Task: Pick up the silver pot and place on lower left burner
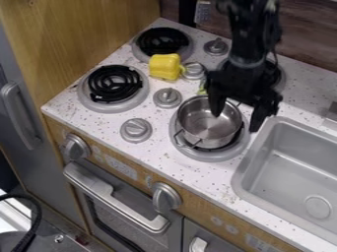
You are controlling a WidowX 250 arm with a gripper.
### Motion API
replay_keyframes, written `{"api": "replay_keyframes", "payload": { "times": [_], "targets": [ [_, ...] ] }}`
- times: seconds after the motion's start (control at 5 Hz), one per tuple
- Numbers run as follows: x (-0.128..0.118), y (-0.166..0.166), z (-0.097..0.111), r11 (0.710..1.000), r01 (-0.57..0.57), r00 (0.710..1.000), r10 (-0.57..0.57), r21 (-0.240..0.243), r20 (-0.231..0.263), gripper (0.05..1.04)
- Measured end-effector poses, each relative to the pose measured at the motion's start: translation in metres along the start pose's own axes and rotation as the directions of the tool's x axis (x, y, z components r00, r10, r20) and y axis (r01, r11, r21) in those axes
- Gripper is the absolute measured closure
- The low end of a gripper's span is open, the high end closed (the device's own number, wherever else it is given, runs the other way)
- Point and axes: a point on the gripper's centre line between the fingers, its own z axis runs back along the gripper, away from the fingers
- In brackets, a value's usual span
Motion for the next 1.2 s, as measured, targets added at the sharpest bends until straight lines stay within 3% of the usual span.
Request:
{"api": "replay_keyframes", "payload": {
  "times": [0.2, 0.6, 1.0, 1.2],
  "targets": [
    [0.002, 0.004, -0.016, 0.999, -0.025, 1.000, 0.024, 0.034, 0.008, 0.085],
    [0.012, 0.007, -0.050, 0.997, -0.065, 0.998, 0.066, -0.028, 0.025, 0.115],
    [0.016, 0.006, -0.054, 0.998, -0.057, 0.997, 0.058, -0.034, 0.047, 0.692],
    [0.020, 0.013, -0.052, 1.000, -0.002, 0.998, 0.002, -0.007, 0.059, 0.918]
  ]
}}
